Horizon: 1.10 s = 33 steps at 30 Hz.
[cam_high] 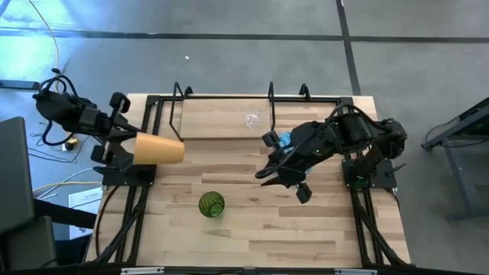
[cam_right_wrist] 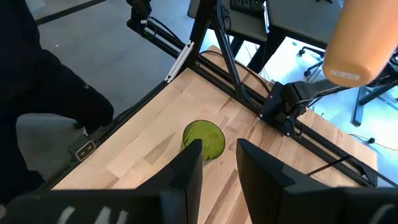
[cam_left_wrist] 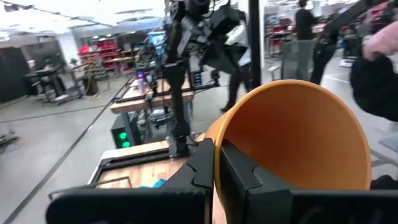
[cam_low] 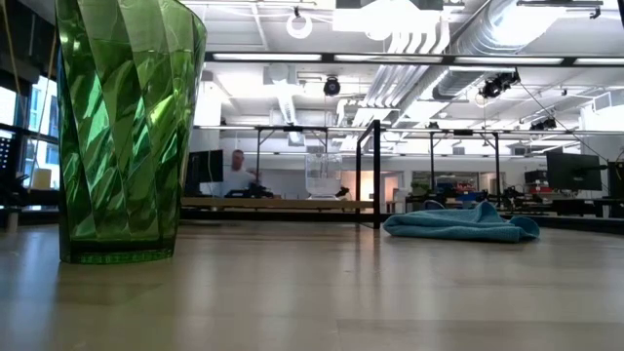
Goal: Stack small to large cups/mugs on shelf
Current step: Put the yellow cup on the shelf
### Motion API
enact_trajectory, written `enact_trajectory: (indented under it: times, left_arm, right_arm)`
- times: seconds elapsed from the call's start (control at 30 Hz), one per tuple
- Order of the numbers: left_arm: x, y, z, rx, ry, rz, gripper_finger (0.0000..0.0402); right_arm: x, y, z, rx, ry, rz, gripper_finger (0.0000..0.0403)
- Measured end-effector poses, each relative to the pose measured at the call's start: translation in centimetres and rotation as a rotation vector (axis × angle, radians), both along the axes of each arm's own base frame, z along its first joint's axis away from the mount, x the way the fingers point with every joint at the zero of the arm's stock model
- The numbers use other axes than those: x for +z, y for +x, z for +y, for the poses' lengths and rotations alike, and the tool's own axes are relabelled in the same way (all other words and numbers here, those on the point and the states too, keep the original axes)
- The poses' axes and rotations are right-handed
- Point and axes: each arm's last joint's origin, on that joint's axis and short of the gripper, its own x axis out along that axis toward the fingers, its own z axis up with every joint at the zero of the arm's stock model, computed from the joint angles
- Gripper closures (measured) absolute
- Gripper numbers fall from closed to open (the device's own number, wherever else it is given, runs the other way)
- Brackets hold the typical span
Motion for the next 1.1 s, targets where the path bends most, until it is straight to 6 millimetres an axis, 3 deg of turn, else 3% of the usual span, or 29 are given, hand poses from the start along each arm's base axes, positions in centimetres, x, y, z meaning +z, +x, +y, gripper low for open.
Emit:
enact_trajectory:
  times: [0.27, 0.67, 1.1]
  left_arm:
    - [0.7, -0.2, -0.3, -0.132, 0.061, -0.076, 0.0402]
    - [0.9, 0.1, -0.7, -0.181, 0.135, -0.135, 0.0402]
    - [1.0, -0.9, 0.8, 0.039, 0.087, -0.147, 0.0402]
  right_arm:
    - [0.1, 0.0, 0.0, 0.006, -0.01, -0.011, 0.0311]
    - [0.1, 0.0, 0.0, 0.006, -0.01, -0.013, 0.0311]
    - [0.2, 0.1, 0.0, 0.01, -0.002, -0.028, 0.0311]
